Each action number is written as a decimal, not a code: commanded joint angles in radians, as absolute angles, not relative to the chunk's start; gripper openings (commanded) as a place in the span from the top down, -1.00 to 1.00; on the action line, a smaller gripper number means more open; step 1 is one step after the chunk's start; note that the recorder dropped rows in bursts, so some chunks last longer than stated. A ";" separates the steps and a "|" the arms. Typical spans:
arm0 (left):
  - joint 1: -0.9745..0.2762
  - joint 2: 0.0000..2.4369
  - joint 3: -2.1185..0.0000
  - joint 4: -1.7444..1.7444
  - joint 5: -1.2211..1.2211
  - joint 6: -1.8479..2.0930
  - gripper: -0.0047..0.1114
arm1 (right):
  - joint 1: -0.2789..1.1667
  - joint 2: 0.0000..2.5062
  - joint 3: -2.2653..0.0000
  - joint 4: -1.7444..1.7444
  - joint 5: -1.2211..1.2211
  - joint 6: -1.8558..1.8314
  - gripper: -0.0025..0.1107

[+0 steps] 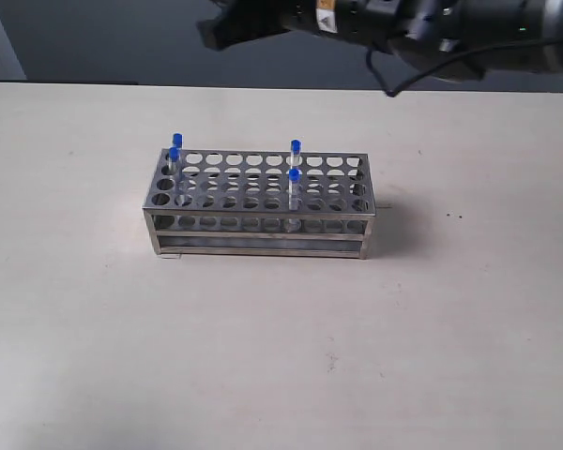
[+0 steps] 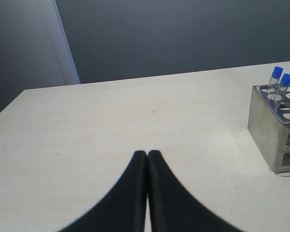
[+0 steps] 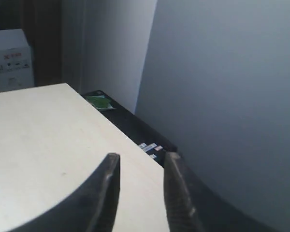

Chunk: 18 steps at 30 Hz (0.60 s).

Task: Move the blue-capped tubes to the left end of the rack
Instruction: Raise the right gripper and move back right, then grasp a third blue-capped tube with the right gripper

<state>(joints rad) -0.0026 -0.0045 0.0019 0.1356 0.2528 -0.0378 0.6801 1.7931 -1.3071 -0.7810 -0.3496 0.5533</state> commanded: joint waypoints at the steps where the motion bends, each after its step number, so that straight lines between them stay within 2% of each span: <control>1: -0.009 0.000 0.000 0.135 0.239 -0.041 0.91 | 0.584 1.743 -1.103 -0.795 -0.462 0.551 0.40; 6: -0.009 0.000 0.000 0.135 0.239 -0.041 0.91 | 0.507 1.798 -0.919 -0.774 -0.660 0.516 0.40; 18: -0.009 0.000 0.000 0.135 0.239 -0.041 0.91 | 0.490 1.950 -0.923 -0.740 -0.750 0.508 0.40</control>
<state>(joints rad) -0.0026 -0.0045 0.0019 0.1356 0.2528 -0.0378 0.4968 1.9294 -0.9212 -0.7590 -0.7281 0.5197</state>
